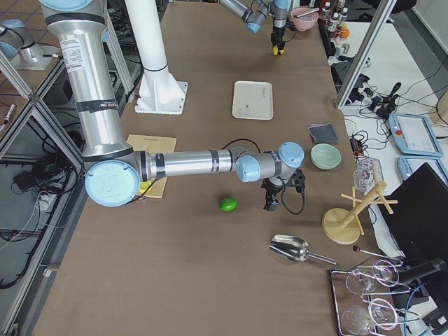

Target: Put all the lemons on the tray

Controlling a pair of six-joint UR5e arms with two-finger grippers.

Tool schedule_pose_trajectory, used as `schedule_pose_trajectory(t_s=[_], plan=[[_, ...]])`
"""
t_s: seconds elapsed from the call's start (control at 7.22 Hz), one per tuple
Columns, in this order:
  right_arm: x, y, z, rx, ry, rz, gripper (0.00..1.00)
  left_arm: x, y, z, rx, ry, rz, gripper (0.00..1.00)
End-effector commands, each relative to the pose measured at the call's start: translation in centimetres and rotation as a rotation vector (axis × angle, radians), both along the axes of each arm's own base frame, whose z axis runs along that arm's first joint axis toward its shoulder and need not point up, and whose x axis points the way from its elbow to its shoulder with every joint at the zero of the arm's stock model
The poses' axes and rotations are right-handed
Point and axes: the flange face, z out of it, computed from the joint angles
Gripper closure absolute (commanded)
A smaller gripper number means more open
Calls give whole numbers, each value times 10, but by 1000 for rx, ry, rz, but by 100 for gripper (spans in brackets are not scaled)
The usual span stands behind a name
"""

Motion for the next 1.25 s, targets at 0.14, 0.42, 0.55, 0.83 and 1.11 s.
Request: schedule_pose_trajectory(t_s=[0.14,0.42,0.55,0.83,1.11], plan=[[0,0,-1,2,-4,-1,0,8,0,-67,-31,107,-27,100],[0,0,-3,4,-6,-1,0,46,30,-122,-21,202,43,100],[0,0,-4,4,-6,-1,0,75,52,-149,14,235,99,100],[-1,0,-5,6,-8,-2,0,133,80,-209,40,289,171,100],[-3,0,-9,4,-9,4,0,172,98,-254,45,323,199,100]])
